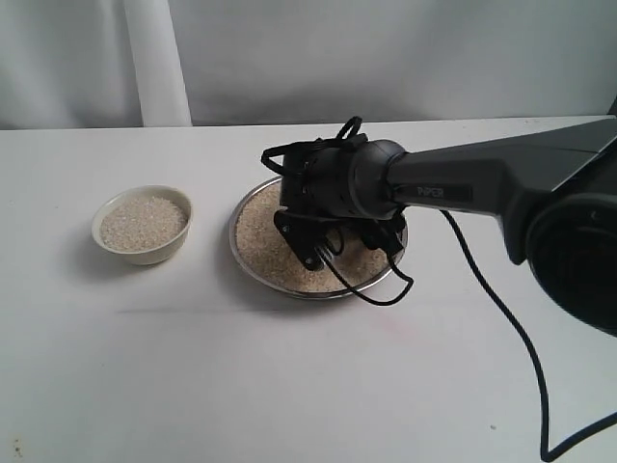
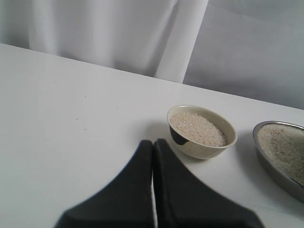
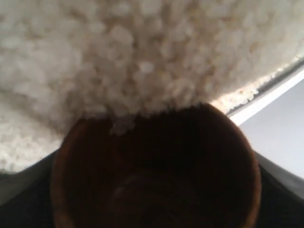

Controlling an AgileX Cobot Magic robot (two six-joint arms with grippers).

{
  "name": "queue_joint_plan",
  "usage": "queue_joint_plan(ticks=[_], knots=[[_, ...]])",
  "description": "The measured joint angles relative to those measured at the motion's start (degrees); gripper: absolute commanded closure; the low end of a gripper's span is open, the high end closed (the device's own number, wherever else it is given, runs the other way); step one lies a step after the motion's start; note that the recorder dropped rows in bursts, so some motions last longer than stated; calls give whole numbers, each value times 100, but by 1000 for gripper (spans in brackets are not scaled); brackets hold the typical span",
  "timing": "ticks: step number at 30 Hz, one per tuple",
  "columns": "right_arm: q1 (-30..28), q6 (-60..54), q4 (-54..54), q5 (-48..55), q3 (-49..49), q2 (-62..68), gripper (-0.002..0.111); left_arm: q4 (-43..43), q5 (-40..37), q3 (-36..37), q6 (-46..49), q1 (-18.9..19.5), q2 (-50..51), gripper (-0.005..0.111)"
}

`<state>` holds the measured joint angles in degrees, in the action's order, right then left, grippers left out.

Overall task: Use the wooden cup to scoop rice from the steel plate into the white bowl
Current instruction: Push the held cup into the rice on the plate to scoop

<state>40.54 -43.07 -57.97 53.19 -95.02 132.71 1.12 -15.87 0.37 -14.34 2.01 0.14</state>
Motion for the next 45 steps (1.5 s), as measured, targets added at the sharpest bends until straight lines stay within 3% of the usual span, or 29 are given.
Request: queue_joint_plan(ticks=[13,37,45], knots=[[0,64,846,-768,-45,22,108,0,0,0,0,0,0,107],[-45,628,1550,-1113,-143,159,108,0,0,0,0,0,0,107],[-322,719,2538,-1426,-155,110,108,0,0,0,0,0,0,107]])
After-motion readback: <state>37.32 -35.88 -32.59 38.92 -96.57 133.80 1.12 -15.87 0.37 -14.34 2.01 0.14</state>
